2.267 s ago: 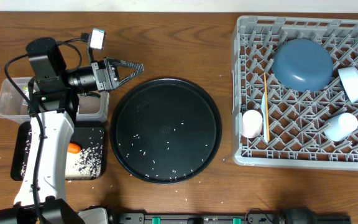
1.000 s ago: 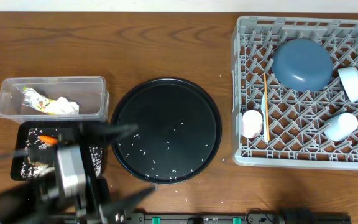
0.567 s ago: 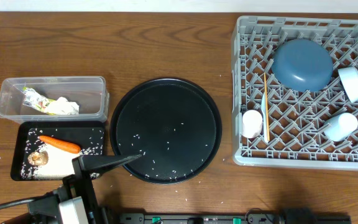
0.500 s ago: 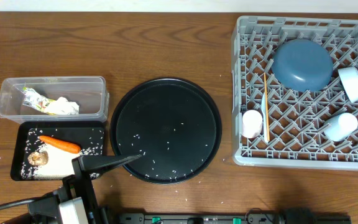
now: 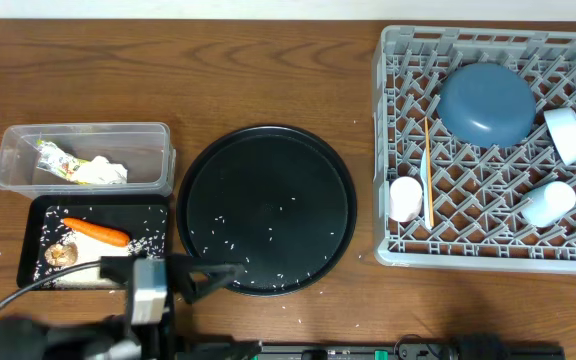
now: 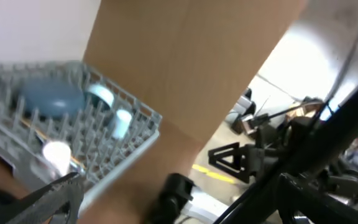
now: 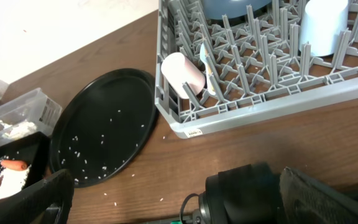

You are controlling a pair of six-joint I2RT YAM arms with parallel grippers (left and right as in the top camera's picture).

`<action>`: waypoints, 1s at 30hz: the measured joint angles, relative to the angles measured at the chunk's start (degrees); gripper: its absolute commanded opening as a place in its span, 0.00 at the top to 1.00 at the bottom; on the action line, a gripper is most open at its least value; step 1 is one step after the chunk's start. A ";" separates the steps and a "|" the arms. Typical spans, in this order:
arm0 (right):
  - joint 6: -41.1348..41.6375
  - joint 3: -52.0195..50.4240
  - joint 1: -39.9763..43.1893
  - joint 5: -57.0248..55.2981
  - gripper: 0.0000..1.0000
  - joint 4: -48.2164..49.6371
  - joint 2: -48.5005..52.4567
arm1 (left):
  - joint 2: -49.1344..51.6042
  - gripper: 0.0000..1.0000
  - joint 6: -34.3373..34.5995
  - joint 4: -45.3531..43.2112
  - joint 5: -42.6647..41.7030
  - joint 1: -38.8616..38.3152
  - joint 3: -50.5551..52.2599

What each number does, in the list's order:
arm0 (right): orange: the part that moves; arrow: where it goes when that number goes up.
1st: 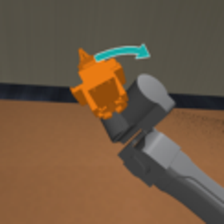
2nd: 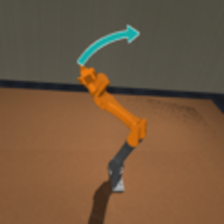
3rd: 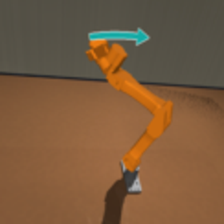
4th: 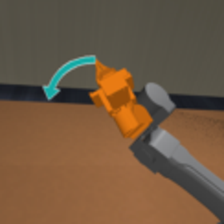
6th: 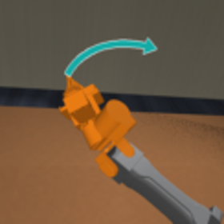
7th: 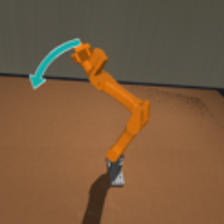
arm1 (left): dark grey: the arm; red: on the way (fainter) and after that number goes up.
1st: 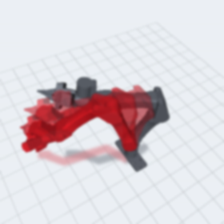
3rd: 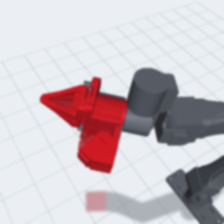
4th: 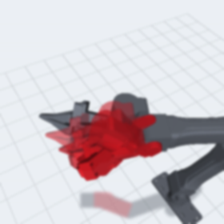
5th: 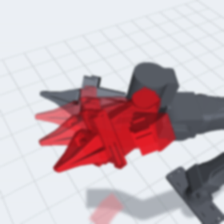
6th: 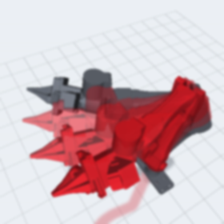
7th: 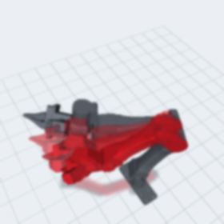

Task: Sort waste into correct bins and load items into the dishwasher rack

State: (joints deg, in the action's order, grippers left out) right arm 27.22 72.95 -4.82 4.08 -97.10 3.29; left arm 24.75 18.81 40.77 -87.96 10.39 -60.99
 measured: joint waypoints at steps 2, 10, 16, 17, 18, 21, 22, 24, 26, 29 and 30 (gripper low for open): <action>0.00 0.02 0.00 0.00 0.01 0.00 0.00 | -1.01 0.02 -5.35 7.58 2.43 -0.26 1.53; 0.02 0.00 0.00 0.02 0.01 0.00 0.00 | -12.07 0.02 -16.76 9.62 22.93 -6.51 9.99; 0.02 0.00 0.00 0.00 0.01 0.00 0.00 | -18.10 0.02 -18.93 -4.79 37.11 -11.80 21.14; 0.02 0.00 0.00 0.02 0.01 0.00 0.00 | -18.60 0.02 -19.12 -8.02 38.32 -12.13 22.84; 0.02 0.00 0.00 0.02 0.01 -0.02 0.00 | -19.10 0.02 -19.23 -11.72 39.69 -12.39 24.76; 0.02 0.00 0.00 0.02 0.01 0.00 0.00 | -20.15 0.02 -19.71 -24.13 42.58 -12.50 30.97; 0.02 0.00 0.00 0.00 0.01 -0.02 0.00 | -20.39 0.02 -19.91 -28.13 43.43 -12.50 33.18; 0.02 0.00 0.00 0.02 0.01 0.00 0.00 | -20.74 0.02 -20.20 -35.43 45.05 -12.63 37.53; 0.02 0.00 0.00 0.02 0.01 0.00 0.00 | -21.16 0.02 -20.37 -41.11 47.17 -13.03 42.03; 0.02 0.00 0.00 0.02 0.01 0.00 0.00 | -22.03 0.02 -20.35 -45.90 50.25 -13.97 47.06; 0.02 0.00 0.00 0.00 0.01 0.00 0.00 | -22.56 0.02 -20.35 -46.80 51.58 -14.47 48.74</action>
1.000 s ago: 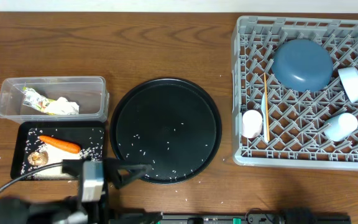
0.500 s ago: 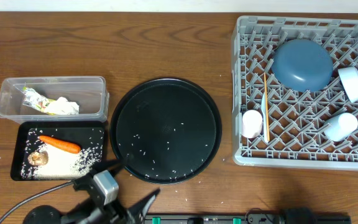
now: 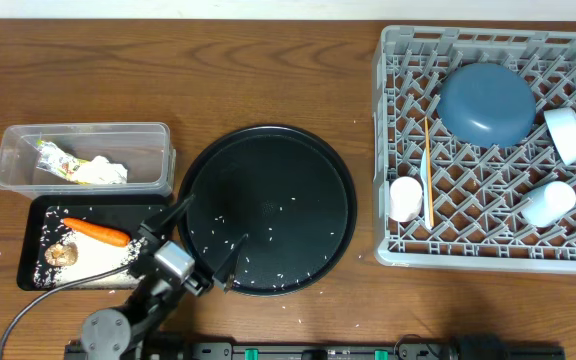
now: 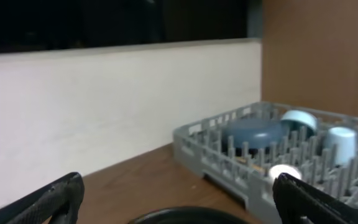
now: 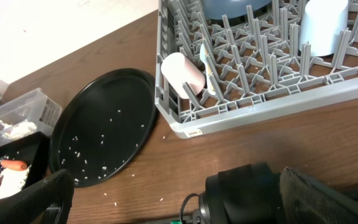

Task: Sort waste into correct bins and load items into the dishwasher rack

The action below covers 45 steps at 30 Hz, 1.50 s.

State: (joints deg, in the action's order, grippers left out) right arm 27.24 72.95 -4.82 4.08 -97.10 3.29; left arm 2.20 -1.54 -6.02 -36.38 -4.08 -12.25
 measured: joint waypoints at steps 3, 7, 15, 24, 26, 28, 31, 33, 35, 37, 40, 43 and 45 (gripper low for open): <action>0.00 0.00 0.00 0.02 0.01 0.00 0.00 | -1.27 0.02 0.00 -1.22 3.65 -1.55 3.98; 0.00 0.00 0.00 0.00 0.01 0.00 0.00 | -1.44 0.02 0.00 -1.70 8.41 -2.69 7.98; 0.00 0.00 0.00 0.02 0.01 -0.02 0.00 | -1.46 0.02 0.00 4.74 17.99 -2.97 11.76; 0.00 0.02 0.00 0.00 0.01 -0.02 0.00 | -1.57 0.02 -0.02 7.96 30.16 -3.10 10.86; 0.00 0.02 0.00 0.00 0.01 -0.02 0.00 | -1.57 0.02 -0.02 8.20 32.87 -3.10 10.86; 0.00 0.02 0.00 0.02 0.01 0.00 0.00 | -1.57 0.02 -0.02 8.17 34.12 -3.10 10.86; 0.00 0.02 0.00 0.02 0.01 -0.02 0.00 | -1.57 0.02 -0.02 8.13 35.12 -3.10 10.86; 0.00 0.02 0.00 0.02 0.01 0.00 0.00 | -1.57 0.02 0.00 8.13 35.36 -3.10 10.86; 0.00 0.02 0.00 0.00 0.01 0.00 0.00 | -1.57 0.02 -0.02 8.13 35.54 -3.10 10.86; 0.00 0.02 0.00 0.00 0.01 -0.02 0.00 | -1.57 0.02 0.00 8.13 35.54 -3.10 10.86; 0.00 0.02 0.00 0.02 0.01 -0.02 0.00 | -1.57 0.02 -0.02 8.13 35.54 -3.10 10.86; 0.00 0.02 0.00 0.02 0.01 -0.02 0.00 | -1.57 0.02 0.00 8.13 35.56 -3.10 10.86; 0.00 0.02 0.00 0.00 0.01 -0.02 0.00 | -1.57 0.02 0.00 8.13 35.56 -3.10 10.86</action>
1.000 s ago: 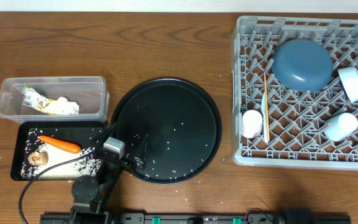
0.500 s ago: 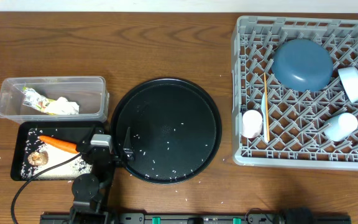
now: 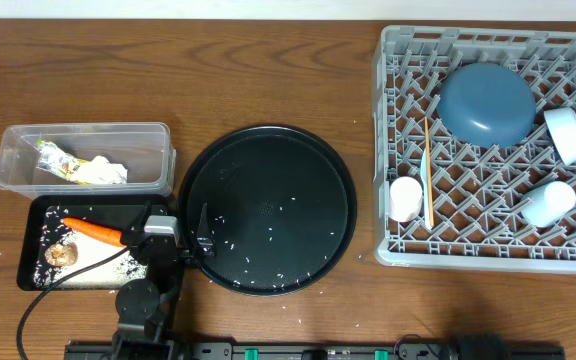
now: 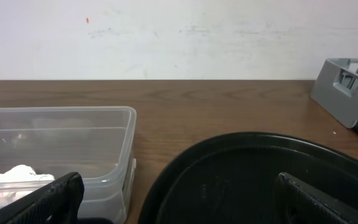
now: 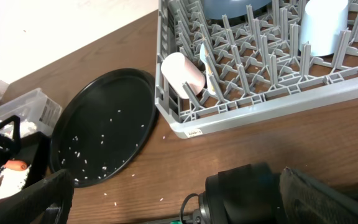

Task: Sort waste into correct bins and load items into the dishwasher rack

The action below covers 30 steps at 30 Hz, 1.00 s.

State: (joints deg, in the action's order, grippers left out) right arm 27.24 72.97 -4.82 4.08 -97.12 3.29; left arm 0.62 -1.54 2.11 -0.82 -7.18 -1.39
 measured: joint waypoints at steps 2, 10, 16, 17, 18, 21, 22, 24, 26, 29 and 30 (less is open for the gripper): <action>0.00 0.00 0.00 0.00 0.01 0.02 0.00 | 0.00 0.02 0.00 0.00 0.02 0.00 0.00; 0.00 0.00 0.00 0.02 0.01 0.02 0.00 | 0.00 0.02 -0.02 -0.02 0.20 0.00 0.00; 0.00 0.00 0.00 0.00 0.01 0.02 0.00 | 0.00 0.02 -0.02 -0.02 0.22 0.00 0.00; 0.00 0.00 0.00 0.00 0.01 0.02 0.00 | 0.00 0.02 0.00 -0.02 0.24 0.00 0.00; 0.00 -0.02 0.00 0.00 0.01 0.02 0.00 | 0.00 0.02 0.00 -0.02 0.24 0.00 0.00; 0.85 -0.79 0.00 -0.07 0.01 1.49 -0.02 | 0.00 0.02 0.00 -0.02 0.39 0.00 0.00; 1.20 -1.38 0.00 -0.07 0.01 2.84 -0.04 | 0.00 0.02 -0.02 -0.02 0.39 0.00 0.00; 2.03 -3.78 0.00 -0.11 0.01 9.99 -0.11 | 0.00 0.02 0.00 -0.02 0.42 0.00 0.00; 2.23 -6.91 0.00 -0.24 0.01 18.93 -0.09 | 0.00 0.02 0.00 -0.02 0.44 0.00 0.00; 1.01 -12.31 0.00 -0.24 0.01 32.89 -0.17 | 0.02 0.02 -0.02 -0.02 0.59 0.00 0.00; 0.31 -14.80 0.00 -0.28 0.01 38.14 -0.20 | 0.02 0.02 0.00 -0.02 0.68 0.00 0.00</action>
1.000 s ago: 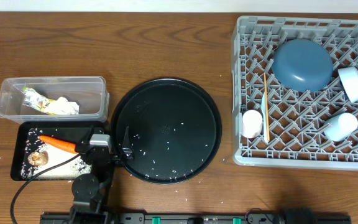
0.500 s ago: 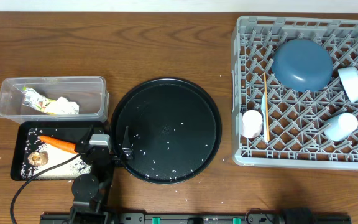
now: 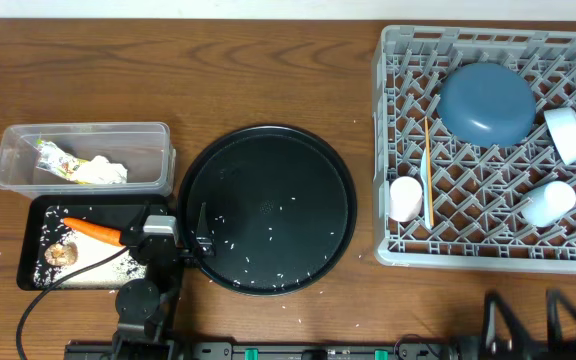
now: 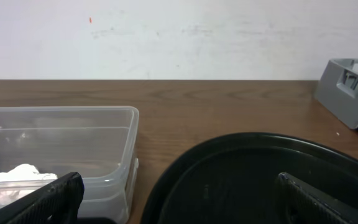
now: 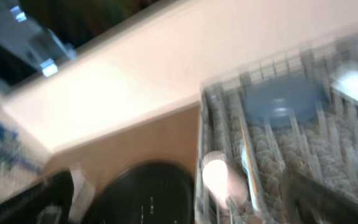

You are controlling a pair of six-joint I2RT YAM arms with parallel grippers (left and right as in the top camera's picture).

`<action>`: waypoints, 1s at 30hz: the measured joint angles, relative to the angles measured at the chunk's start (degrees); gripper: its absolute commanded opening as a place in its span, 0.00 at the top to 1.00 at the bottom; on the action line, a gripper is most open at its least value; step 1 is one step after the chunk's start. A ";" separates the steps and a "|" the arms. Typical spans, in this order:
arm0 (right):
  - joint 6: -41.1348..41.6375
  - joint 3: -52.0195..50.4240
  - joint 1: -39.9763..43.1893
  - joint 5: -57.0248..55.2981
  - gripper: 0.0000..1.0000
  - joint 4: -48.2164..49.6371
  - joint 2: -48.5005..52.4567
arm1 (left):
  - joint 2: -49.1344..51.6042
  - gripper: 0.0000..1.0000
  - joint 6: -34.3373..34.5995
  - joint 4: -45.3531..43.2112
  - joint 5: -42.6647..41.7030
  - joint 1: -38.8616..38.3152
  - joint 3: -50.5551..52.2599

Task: Sort waste into correct bins and load items into the dishwasher rack

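Note:
A round black tray strewn with rice grains lies mid-table. My left gripper stands open at its left rim, low over the table; in the left wrist view the tray spans the gap between the fingers. The grey dish rack on the right holds a blue bowl, white cups and an orange stick. My right gripper shows blurred at the front right edge, open; its own view is smeared, with rack and tray ahead.
A clear bin holding a crumpled wrapper sits at the left. In front of it a black rectangular bin holds a carrot, rice and a brown scrap. The left arm's cable trails off the front left edge.
My right gripper has come into the overhead view at the front right edge, and its camera now looks out over rack and tray, blurred. The left gripper has stayed at the tray's left rim.
My left gripper first lay along the front edge, pointing right below the black bin. Then it pointed at the tray's front left rim. By the last moment it stood open at the tray's left side. The right arm stayed parked until now.

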State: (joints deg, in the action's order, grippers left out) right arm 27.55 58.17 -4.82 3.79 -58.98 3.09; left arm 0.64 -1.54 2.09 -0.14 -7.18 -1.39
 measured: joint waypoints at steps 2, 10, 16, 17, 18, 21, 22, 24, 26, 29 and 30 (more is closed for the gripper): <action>-1.27 -4.50 0.00 0.02 0.01 8.59 -0.02 | -0.02 0.02 0.00 0.00 0.15 0.00 -0.02; -3.76 -24.81 0.00 -0.48 0.01 37.09 -1.46 | -0.02 0.02 0.00 0.00 0.17 0.00 -0.02; -4.13 -33.40 0.00 -1.92 0.01 46.99 -2.12 | -0.02 0.02 -0.02 0.00 0.17 0.00 -0.04; -4.13 -34.42 0.00 -2.40 0.01 49.00 -2.12 | -0.02 0.02 0.00 0.00 0.17 0.00 -0.04; -4.15 -35.82 0.00 -3.06 0.01 51.76 -2.14 | -0.02 0.02 -0.02 0.00 0.17 0.00 -0.02; -4.66 -40.33 0.00 -4.68 0.01 61.27 -2.36 | -0.02 0.02 0.00 0.00 0.17 0.00 -0.02; -5.07 -42.12 0.00 -5.01 0.01 64.48 -2.43 | -0.02 0.02 0.00 0.00 0.17 0.00 -0.04; -5.84 -45.79 0.00 -5.55 0.01 70.42 -2.47 | -0.02 0.02 -0.02 0.00 0.17 0.00 -0.04; -6.38 -49.03 0.00 -5.88 0.01 73.99 -2.47 | -0.02 0.02 0.00 0.00 0.17 0.00 -0.04; -7.02 -53.00 0.00 -6.19 0.01 77.07 -2.47 | -0.02 0.02 0.00 0.00 0.17 0.00 -0.04; -7.17 -54.29 0.00 -6.19 0.01 78.05 -2.47 | -0.02 0.02 0.00 0.00 0.17 0.00 -0.04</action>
State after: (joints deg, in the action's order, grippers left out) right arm 20.38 3.88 -4.82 -2.39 19.07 0.62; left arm 0.62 -1.54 2.09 0.03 -7.18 -1.43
